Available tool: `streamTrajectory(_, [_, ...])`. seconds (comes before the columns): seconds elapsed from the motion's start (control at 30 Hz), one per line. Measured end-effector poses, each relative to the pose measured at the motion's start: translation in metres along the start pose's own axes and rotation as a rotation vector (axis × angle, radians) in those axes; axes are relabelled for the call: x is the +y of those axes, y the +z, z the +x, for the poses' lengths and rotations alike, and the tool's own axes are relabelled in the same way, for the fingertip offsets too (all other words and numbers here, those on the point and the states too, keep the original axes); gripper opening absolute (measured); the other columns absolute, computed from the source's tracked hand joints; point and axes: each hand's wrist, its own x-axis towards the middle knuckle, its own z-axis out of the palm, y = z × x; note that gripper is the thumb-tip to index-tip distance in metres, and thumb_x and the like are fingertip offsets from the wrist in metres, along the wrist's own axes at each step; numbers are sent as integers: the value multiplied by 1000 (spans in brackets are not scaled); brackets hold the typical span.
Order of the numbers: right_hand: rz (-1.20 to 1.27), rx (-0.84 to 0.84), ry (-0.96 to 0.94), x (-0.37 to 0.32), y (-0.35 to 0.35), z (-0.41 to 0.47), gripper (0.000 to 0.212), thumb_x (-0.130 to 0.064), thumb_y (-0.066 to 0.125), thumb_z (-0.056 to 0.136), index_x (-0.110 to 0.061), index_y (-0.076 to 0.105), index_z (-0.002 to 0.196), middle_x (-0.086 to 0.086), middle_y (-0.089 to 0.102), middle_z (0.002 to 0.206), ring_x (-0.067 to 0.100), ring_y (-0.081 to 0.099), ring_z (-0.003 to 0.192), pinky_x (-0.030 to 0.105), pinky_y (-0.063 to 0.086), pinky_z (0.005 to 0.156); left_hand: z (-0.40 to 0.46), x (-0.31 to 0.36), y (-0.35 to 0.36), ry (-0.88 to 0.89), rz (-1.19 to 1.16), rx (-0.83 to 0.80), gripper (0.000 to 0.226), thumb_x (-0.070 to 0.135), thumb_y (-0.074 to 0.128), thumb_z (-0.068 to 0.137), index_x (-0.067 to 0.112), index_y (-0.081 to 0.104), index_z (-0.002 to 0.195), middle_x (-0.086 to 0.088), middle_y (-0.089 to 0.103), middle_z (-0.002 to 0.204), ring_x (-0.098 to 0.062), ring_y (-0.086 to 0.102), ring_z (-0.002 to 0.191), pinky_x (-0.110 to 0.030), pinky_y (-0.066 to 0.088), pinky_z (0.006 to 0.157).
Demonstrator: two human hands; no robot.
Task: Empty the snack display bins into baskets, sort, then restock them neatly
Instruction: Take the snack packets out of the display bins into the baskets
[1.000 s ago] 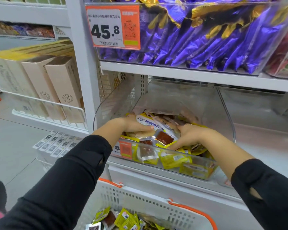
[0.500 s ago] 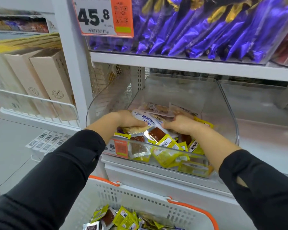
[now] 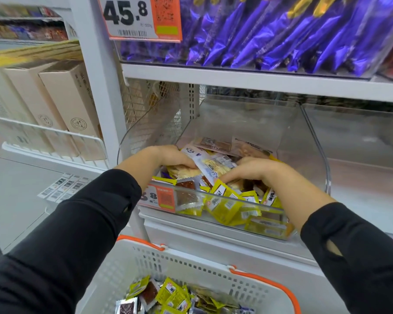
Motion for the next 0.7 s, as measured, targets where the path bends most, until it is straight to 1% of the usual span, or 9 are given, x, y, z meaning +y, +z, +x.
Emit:
streamTrajectory(0.13, [95,-26,-61,-1,4,-4,43,-42,81,72,-10,65,95,2,68,87,15,60,72,21,46,59,-8,3,-1,1,-342,155,23,22,48,97,14,49,76,-5,46,71,-19,43,60,-28,37,60])
streamTrajectory(0.2, [138,-16,-83,-2,6,-3,52,-47,81,69,-10,69,102,2,70,100,16,63,85,26,47,72,-8,1,-4,24,-446,149,23,39,46,99,17,51,96,-7,52,91,-23,52,85,-34,44,81])
streamTrajectory(0.27, [157,-9,-96,-3,6,-4,50,-45,81,71,-11,68,105,1,67,104,14,60,87,25,44,73,-12,3,-6,51,-403,31,50,57,55,90,21,53,125,-12,54,123,-28,51,115,-42,39,101])
streamTrajectory(0.33, [151,14,-97,-3,5,-4,58,-40,81,73,-10,61,118,2,60,120,16,55,98,25,40,80,-14,2,-5,85,-325,-118,59,60,69,76,20,63,119,-18,61,122,-26,58,104,-33,44,86])
streamTrajectory(0.43, [160,11,-82,-2,3,-3,85,-37,82,72,-5,43,140,4,43,144,22,42,126,27,33,94,-12,2,-4,108,-234,-195,53,55,83,63,14,67,94,-9,64,88,-17,51,72,-25,33,65])
streamTrajectory(0.5, [172,-24,-92,-3,2,-4,88,-35,82,71,-7,40,143,5,41,148,21,40,128,26,32,95,-11,2,-4,147,-237,-200,53,46,81,65,10,66,102,-7,63,86,-13,51,66,-24,37,64])
streamTrajectory(0.57, [196,-47,-103,-4,2,-5,83,-29,84,69,-13,45,141,2,44,146,19,44,128,23,36,93,-12,1,-5,177,-278,-225,65,36,82,62,5,64,116,-10,70,108,-18,64,88,-30,49,86])
streamTrajectory(0.63, [199,-30,-138,-5,3,-6,54,-21,86,68,-20,60,116,2,60,128,14,60,105,20,48,78,-17,2,-5,222,-274,-279,63,30,85,64,12,62,119,-4,70,118,-19,66,108,-32,47,100])
streamTrajectory(0.7, [176,-10,-189,-8,4,-10,42,-16,86,69,-21,60,102,0,66,107,7,60,82,16,48,60,-23,5,-4,250,-204,-277,52,25,84,67,18,64,115,2,71,115,-15,66,109,-27,47,97])
